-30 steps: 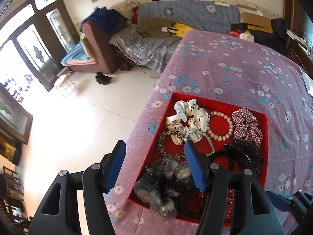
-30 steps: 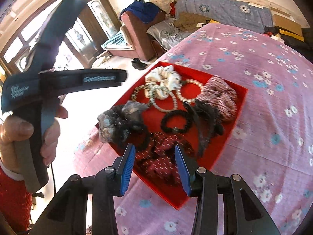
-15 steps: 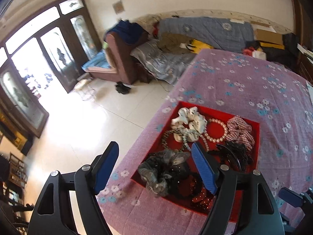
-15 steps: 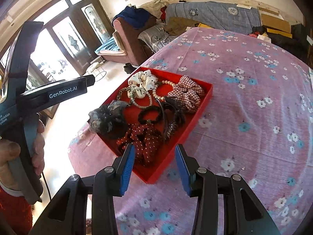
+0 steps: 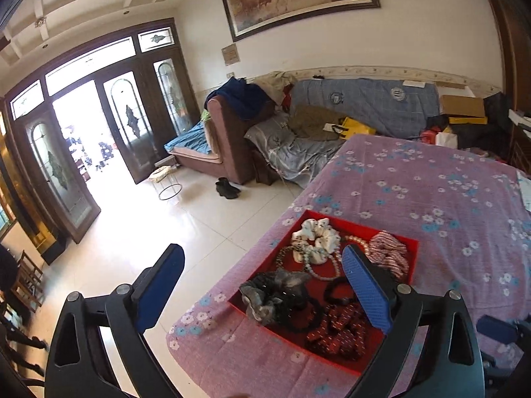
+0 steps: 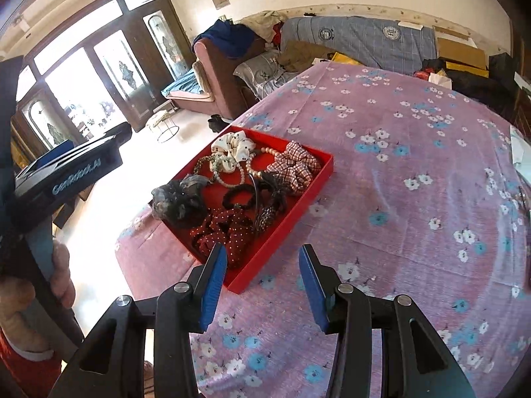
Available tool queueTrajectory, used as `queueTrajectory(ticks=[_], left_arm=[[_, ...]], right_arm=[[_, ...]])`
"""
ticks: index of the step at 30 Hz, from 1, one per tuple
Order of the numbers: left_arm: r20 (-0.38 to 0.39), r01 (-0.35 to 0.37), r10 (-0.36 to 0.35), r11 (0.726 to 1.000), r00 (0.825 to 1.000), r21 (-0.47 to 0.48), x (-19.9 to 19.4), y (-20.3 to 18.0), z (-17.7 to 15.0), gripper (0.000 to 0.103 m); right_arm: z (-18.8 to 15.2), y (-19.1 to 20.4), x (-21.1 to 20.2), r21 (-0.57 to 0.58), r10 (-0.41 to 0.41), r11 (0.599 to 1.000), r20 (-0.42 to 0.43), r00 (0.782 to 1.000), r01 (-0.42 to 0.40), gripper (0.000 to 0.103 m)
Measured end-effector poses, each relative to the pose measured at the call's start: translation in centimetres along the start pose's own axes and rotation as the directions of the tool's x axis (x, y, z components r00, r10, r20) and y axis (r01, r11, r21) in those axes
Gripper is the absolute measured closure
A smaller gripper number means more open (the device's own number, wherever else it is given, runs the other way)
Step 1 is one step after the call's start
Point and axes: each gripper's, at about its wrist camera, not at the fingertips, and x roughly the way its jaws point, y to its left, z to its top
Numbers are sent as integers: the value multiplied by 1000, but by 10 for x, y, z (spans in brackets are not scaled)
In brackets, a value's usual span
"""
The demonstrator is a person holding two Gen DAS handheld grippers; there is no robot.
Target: Organize jewelry
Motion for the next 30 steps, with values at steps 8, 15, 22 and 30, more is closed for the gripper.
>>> queueTrajectory(ticks=[8, 15, 22, 30], left_arm=[[-60, 68, -65, 996, 996, 58, -18, -15, -14, 7], [-200, 216, -196, 973, 960, 82, -2, -22, -33, 7], [-263, 286, -249, 952, 932, 109, 11, -21, -45, 7], [-321, 310, -268, 946, 909, 90, 35, -6, -47, 7]], right_arm=[[4, -12, -9, 45, -45, 998, 0, 999, 45, 45], [6, -23, -8, 120, -114, 986, -39, 993, 118, 41], [4, -24, 4, 157, -205, 964, -83, 975, 216, 40], [4, -5, 24, 121, -278, 949, -118, 953, 291, 40]])
